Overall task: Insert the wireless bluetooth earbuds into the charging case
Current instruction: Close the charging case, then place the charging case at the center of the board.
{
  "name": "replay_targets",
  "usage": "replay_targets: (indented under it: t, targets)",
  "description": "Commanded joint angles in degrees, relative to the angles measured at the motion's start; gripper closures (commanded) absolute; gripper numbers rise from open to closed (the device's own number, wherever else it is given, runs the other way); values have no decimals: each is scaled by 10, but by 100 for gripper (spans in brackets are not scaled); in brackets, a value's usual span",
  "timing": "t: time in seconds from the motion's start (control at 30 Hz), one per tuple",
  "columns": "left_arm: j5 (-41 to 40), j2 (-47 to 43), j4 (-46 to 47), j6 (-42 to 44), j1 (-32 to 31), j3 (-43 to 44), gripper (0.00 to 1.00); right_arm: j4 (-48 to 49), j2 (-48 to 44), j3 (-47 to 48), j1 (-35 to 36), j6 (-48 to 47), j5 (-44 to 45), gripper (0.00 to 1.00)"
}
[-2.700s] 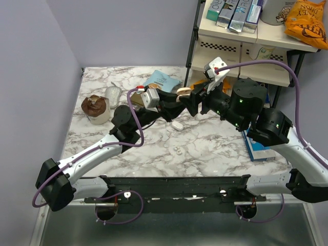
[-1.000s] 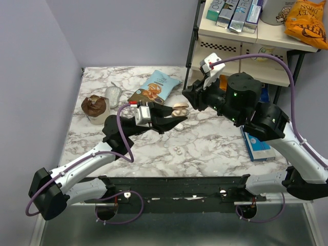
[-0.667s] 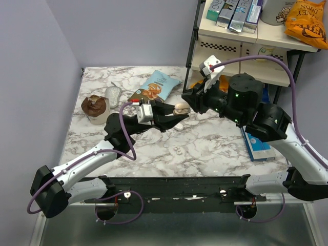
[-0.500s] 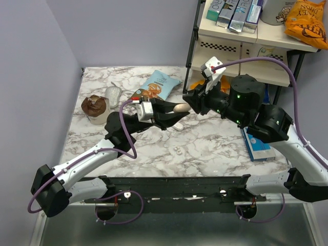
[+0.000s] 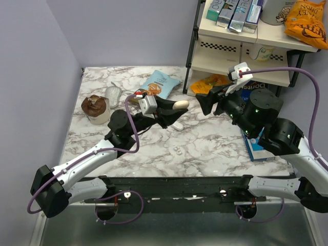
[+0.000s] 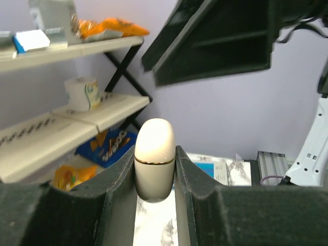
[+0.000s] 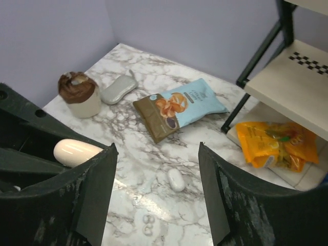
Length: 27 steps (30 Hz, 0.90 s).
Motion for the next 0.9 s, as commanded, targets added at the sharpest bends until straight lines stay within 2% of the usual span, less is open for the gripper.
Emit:
replay_targets:
  t: [0.0, 0.03, 0.13, 0.3, 0.5, 0.87]
  targets:
    - [-121, -23, -131, -65, 8, -17, 100, 41, -19, -59, -18, 47, 92, 25]
    - [-140, -21, -200, -103, 12, -18, 100, 41, -27, -73, -21, 70, 93, 24]
    - [-167, 0, -261, -153, 31, -42, 100, 52, -45, -143, -34, 105, 86, 24]
    - [-160, 43, -209, -277, 105, -148, 100, 70, -59, -241, -38, 132, 51, 24]
    - [-125, 134, -183, -289, 172, -151, 100, 73, -77, -283, -38, 147, 30, 24]
    - [-76, 298, -178, -325, 224, -98, 100, 82, -87, -317, -39, 141, 24, 24]
